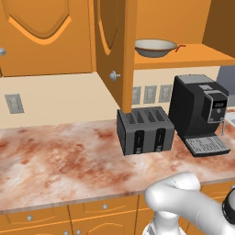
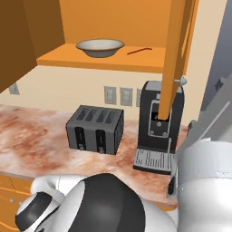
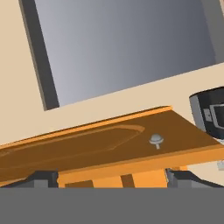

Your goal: Pick the mug and place it in the sink. Pick the bowl and place it in the open cabinet and then close the cabinet.

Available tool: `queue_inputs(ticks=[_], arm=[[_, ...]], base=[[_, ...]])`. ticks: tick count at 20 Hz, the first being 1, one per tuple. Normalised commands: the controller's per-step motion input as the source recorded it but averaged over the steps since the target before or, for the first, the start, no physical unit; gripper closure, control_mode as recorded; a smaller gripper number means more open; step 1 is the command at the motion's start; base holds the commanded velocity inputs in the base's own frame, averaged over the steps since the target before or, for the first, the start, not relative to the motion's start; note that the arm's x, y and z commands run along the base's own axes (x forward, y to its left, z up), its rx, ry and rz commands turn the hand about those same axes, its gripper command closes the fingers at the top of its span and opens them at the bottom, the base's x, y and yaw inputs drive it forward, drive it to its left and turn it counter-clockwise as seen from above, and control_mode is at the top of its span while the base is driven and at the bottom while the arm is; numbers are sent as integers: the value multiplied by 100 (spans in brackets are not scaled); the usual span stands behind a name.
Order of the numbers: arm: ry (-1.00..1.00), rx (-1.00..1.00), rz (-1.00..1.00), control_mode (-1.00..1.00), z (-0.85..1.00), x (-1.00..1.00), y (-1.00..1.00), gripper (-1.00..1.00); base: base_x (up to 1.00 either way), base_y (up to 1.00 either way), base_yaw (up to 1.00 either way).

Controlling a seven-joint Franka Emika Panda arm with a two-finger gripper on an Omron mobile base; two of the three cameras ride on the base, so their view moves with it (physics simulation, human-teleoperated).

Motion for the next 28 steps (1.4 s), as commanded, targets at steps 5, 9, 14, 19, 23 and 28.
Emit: queue_inputs(ticks=[5, 9, 14, 19, 23, 28], arm=[[-6, -9, 14, -100, -1, 40, -1, -100], [-8, -11, 14, -100, -5, 35, 0, -100], [-1, -7, 5, -100, -3, 45, 0, -100], [0, -1, 1, -100, -7, 42, 8, -100], [3, 0, 4, -100, -35, 33, 25, -100], [5, 2, 11, -100, -43, 37, 19, -100]], base=[[0, 0, 0], [0, 0, 0], [0, 0, 0], [0, 0, 0], [0, 0, 0], [0, 0, 0]])
